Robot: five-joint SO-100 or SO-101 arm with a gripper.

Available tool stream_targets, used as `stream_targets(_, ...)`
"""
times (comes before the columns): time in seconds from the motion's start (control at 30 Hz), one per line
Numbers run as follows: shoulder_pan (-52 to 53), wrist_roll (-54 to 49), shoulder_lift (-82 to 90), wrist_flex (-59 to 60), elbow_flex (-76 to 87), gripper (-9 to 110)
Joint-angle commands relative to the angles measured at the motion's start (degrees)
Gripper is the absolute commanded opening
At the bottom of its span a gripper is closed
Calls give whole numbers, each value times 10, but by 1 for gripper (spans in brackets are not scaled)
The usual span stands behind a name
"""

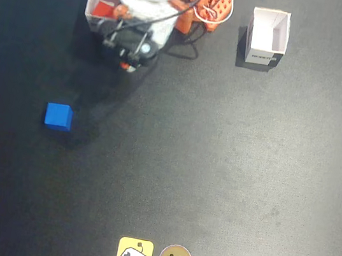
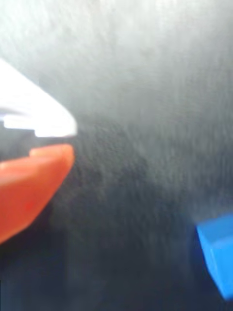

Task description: Put the red cube in the right box and the blue cube in the left box.

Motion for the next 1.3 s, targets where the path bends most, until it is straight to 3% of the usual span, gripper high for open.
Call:
stream_targets(0.0,15,-31,-80,-35,-65,0)
stream_targets(0.5,60,-107,-387,-159,-226,2)
stream_targets(1.27,58,-185,-549,-226,-310,23)
